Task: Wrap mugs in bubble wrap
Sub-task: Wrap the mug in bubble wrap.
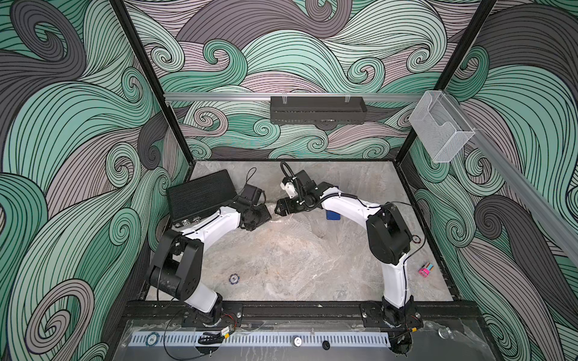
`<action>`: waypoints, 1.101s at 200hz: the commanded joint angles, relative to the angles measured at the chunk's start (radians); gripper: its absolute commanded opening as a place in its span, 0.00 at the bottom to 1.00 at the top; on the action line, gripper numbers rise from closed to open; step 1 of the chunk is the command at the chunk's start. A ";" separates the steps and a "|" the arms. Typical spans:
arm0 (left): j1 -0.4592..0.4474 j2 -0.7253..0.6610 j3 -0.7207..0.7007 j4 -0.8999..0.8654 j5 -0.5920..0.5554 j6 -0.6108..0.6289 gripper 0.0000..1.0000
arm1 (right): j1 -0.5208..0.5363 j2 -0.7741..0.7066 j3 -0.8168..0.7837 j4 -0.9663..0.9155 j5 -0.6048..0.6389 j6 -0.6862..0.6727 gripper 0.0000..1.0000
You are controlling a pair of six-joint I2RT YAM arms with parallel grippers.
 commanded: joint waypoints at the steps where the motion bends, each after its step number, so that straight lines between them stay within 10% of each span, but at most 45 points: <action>1: -0.002 -0.007 -0.007 -0.006 0.006 -0.011 0.59 | 0.008 0.024 0.030 -0.047 0.009 -0.062 0.87; 107: 0.153 -0.329 0.022 -0.153 -0.198 0.059 0.85 | 0.020 0.080 0.080 -0.094 0.054 -0.082 0.85; 220: 0.361 0.089 0.404 -0.254 0.013 0.848 0.63 | 0.021 0.112 0.138 -0.143 0.047 -0.111 0.85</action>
